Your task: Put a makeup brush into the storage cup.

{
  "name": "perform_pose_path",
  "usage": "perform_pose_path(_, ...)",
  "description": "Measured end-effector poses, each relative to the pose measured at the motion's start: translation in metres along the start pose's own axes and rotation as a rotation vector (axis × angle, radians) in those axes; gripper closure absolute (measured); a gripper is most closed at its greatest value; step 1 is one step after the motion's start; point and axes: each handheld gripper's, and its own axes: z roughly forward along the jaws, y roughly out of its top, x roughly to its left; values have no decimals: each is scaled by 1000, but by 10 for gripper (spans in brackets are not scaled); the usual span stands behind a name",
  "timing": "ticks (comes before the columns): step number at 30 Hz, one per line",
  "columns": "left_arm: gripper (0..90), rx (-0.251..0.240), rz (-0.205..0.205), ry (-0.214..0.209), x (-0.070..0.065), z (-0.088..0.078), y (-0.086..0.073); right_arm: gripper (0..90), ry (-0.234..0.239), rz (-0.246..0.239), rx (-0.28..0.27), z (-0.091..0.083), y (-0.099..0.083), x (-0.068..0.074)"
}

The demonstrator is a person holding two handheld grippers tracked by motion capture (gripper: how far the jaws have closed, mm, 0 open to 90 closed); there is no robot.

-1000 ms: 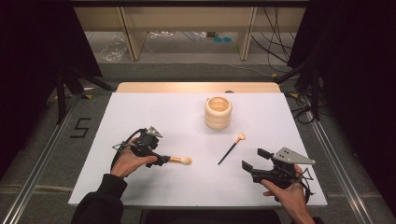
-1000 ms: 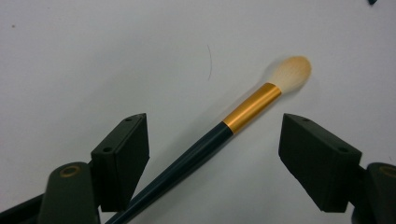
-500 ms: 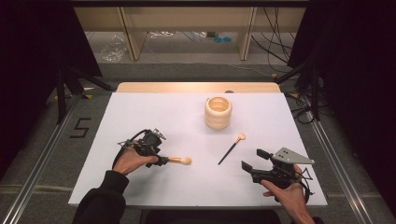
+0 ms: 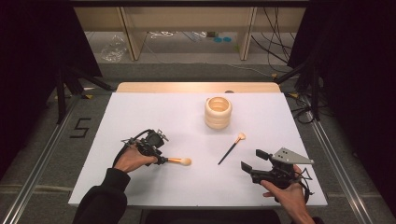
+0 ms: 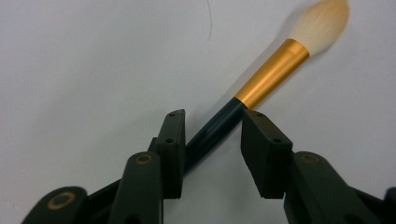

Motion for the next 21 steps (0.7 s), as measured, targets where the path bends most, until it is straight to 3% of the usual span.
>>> perform_pose_path(12,691,37,7,-47,1,3,-1,234,3,2,-4,1,-1,0)
perform_pose_path(17,713,59,7,-55,1,5,1,238,9,11,2,0,0,0)
perform_pose_path(19,719,61,8,-57,1,6,2,238,-4,-11,1,0,0,-1)
perform_pose_path(21,720,69,9,-58,1,7,3,238,0,4,12,0,0,0)
